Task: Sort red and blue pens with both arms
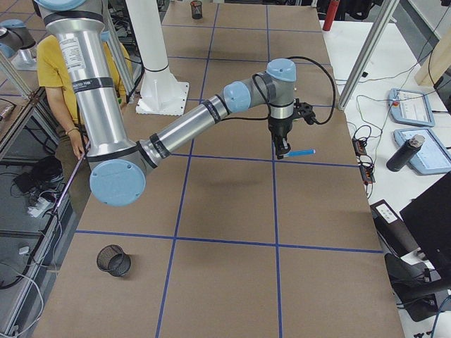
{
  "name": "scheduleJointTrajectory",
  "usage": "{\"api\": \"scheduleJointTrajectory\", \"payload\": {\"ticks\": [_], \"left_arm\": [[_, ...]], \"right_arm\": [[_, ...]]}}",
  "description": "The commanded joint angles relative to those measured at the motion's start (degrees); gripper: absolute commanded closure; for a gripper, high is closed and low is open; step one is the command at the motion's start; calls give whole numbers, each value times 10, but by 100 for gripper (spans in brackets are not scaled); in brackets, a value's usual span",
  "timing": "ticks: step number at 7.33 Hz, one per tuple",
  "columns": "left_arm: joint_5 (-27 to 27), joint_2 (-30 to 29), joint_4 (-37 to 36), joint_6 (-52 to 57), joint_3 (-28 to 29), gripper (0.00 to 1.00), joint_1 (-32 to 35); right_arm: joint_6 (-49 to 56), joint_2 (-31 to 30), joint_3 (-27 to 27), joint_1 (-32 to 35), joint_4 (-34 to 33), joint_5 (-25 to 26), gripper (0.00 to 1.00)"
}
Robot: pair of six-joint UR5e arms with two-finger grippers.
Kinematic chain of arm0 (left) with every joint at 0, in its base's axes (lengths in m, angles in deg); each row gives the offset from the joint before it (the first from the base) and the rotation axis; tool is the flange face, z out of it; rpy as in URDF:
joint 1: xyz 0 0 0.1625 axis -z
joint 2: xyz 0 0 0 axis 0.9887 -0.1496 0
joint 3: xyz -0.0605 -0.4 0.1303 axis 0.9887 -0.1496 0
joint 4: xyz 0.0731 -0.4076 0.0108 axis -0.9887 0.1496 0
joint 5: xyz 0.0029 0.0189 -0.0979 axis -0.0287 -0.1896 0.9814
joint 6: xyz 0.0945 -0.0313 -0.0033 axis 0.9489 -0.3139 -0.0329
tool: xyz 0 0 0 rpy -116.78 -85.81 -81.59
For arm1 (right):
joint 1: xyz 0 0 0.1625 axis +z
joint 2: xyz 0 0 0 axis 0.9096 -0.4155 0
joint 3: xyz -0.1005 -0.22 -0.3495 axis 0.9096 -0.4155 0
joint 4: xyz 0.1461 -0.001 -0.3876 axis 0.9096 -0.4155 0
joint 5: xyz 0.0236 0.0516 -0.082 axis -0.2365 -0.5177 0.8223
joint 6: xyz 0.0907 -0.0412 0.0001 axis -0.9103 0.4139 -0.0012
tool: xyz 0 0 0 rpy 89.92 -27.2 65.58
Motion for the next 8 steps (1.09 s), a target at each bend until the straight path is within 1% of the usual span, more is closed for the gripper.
{"api": "scheduleJointTrajectory", "payload": {"ticks": [1, 2, 3, 4, 6, 7, 8], "left_arm": [[0, -1, 1, 0, 0, 0, 0], [1, -1, 0, 0, 0, 0, 0], [1, -1, 0, 0, 0, 0, 0], [1, -1, 0, 0, 0, 0, 0], [2, 0, 1, 0, -1, 0, 0], [2, 0, 2, 0, -1, 0, 0], [2, 0, 2, 0, -2, 0, 0]], "right_arm": [[129, -107, 38, 64, 0, -1, 100], [154, -162, 64, 79, 0, -1, 100], [156, -224, 82, 89, 3, -1, 100], [156, -273, 93, 109, 4, -16, 100], [158, -384, 100, 181, 7, -108, 100], [157, -434, 100, 246, 6, -150, 100], [149, -468, 95, 308, -3, -175, 100]]}}
